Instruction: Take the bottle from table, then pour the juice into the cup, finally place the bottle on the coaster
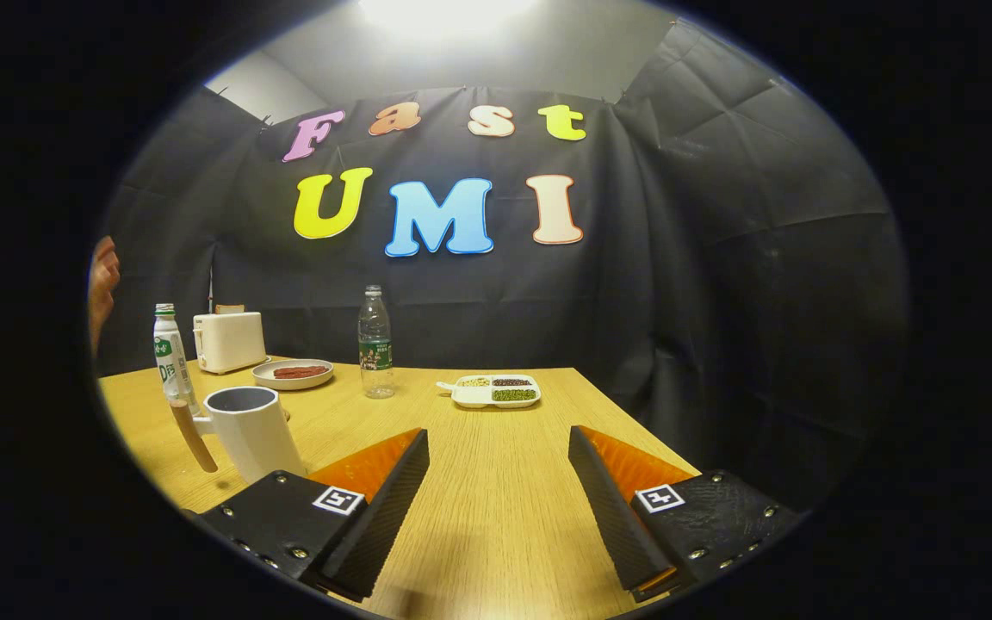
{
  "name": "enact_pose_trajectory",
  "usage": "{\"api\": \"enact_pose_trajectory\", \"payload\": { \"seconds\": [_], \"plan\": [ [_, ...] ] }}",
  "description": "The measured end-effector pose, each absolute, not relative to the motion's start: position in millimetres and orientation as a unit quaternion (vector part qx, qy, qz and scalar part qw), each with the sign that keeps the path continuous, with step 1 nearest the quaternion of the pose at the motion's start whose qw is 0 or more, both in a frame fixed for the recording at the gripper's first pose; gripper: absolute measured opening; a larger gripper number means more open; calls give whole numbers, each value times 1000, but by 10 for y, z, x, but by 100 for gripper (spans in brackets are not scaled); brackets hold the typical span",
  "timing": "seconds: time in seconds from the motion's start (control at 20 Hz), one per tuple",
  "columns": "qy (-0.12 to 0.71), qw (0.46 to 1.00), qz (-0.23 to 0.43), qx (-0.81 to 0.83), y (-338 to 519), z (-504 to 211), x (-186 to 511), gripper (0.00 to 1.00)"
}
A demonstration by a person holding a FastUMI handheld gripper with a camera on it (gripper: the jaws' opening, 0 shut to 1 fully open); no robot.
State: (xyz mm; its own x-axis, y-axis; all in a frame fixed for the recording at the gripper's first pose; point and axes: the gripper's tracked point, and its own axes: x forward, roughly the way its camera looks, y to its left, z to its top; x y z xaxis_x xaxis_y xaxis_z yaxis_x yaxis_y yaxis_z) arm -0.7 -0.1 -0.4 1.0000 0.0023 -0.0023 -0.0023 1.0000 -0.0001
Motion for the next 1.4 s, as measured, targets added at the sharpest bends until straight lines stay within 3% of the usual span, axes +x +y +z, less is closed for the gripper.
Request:
{"api": "enact_pose_trajectory", "payload": {
  "seconds": [1.1, 1.4],
  "plan": [
    [-2, 1000, -1, -1, -9, 5, 20, 99],
    [0, 1000, -5, -18, 33, 19, 343, 99]
  ]
}}
